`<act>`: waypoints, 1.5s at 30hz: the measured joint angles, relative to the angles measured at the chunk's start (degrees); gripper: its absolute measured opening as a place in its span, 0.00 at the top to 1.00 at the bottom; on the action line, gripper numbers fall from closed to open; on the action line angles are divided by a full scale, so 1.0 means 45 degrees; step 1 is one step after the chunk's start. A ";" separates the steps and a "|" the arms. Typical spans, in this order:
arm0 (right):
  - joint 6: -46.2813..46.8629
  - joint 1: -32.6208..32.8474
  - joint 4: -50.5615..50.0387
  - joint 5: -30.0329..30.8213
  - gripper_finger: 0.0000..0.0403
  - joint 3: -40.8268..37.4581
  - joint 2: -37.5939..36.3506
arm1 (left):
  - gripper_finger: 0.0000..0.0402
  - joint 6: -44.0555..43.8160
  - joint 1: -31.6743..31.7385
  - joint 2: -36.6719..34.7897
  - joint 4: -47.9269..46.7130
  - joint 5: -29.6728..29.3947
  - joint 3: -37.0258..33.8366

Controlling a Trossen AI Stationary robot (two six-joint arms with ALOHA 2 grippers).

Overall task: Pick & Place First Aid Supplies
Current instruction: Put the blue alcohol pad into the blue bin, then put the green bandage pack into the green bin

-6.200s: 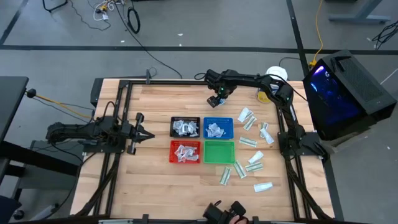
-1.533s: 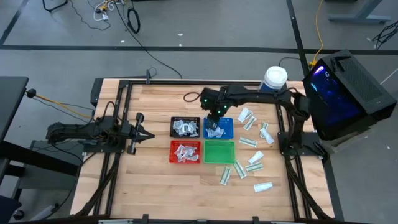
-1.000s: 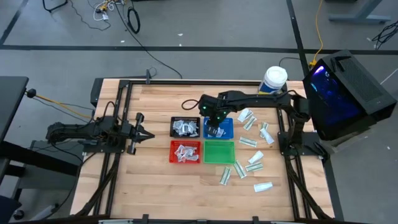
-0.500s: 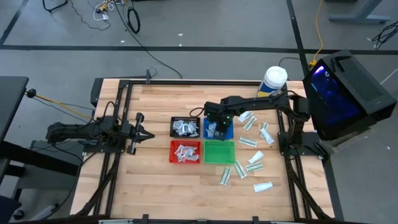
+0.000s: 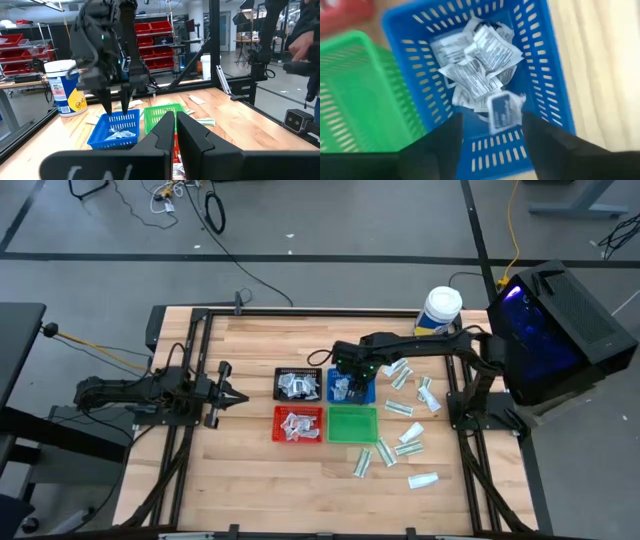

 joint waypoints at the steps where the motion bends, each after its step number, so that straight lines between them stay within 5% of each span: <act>1: 0.0001 0.0000 0.0001 -0.0005 0.47 0.0000 -0.0216 | 0.94 0.0000 -0.0003 0.0000 0.0000 0.0000 0.0000; 9: 0.1318 -0.0223 -0.0507 0.0524 0.38 0.0006 -0.2112 | 0.94 0.0000 -0.0001 0.0000 0.0000 0.0000 -0.0003; 26: 0.2601 -0.2878 -0.1245 0.1034 0.45 -0.1262 -0.2720 | 0.94 0.0000 -0.0003 0.0000 0.0000 0.0000 0.0000; 36: 0.6147 -0.3060 -0.0003 0.1011 0.46 -0.3489 -0.2720 | 0.94 0.0000 0.0000 0.0000 0.0000 0.0000 -0.0005; 45: 0.8412 -0.3189 0.0802 0.1006 0.46 -0.3808 -0.2720 | 0.94 0.0000 -0.0001 0.0000 0.0000 0.0000 -0.0004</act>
